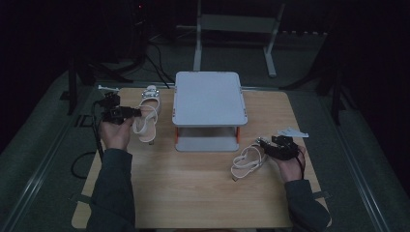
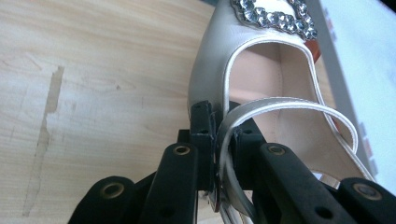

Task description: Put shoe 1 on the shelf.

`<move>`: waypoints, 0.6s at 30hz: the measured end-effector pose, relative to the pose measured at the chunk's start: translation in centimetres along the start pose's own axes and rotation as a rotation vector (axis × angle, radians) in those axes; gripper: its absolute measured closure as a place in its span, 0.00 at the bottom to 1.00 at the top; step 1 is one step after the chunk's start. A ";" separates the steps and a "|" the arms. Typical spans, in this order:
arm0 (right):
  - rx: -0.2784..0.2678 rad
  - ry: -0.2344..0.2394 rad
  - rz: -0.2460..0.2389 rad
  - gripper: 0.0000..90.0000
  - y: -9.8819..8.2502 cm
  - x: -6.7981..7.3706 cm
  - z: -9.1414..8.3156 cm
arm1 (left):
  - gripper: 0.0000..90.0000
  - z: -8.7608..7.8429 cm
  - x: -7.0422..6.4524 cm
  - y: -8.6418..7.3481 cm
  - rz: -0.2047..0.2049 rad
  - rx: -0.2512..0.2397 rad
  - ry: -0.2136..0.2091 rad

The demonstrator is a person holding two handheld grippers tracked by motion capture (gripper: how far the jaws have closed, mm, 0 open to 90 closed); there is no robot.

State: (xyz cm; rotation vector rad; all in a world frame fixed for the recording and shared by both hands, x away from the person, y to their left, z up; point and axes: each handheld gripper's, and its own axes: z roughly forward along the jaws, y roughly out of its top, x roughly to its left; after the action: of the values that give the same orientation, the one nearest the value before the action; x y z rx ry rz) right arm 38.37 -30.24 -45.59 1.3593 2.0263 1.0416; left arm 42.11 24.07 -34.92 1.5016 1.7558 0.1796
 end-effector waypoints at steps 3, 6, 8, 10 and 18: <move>0.001 0.001 -0.001 0.47 0.0 0.0 0.0 | 0.92 -0.3 -0.4 0.7 -0.006 -0.014 -0.002; 0.001 0.000 -0.002 0.47 0.0 0.0 0.0 | 0.92 -0.7 -1.0 1.3 -0.007 -0.027 -0.005; 0.000 -0.002 -0.001 0.47 0.0 0.0 0.0 | 0.92 -0.9 -1.3 1.7 -0.013 -0.033 -0.010; 0.000 -0.001 0.002 0.47 0.0 -0.1 0.0 | 0.92 -1.0 -1.7 2.1 -0.018 -0.035 -0.005; 0.007 -0.001 -0.007 0.47 0.0 0.1 0.2 | 0.92 -1.2 -3.9 4.1 -0.026 -0.056 -0.014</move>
State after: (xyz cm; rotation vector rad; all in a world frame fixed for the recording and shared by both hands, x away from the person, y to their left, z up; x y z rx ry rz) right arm 38.45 -30.10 -45.74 1.3549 2.0342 1.0316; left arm 44.39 22.21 -29.94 1.4356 1.7441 0.2025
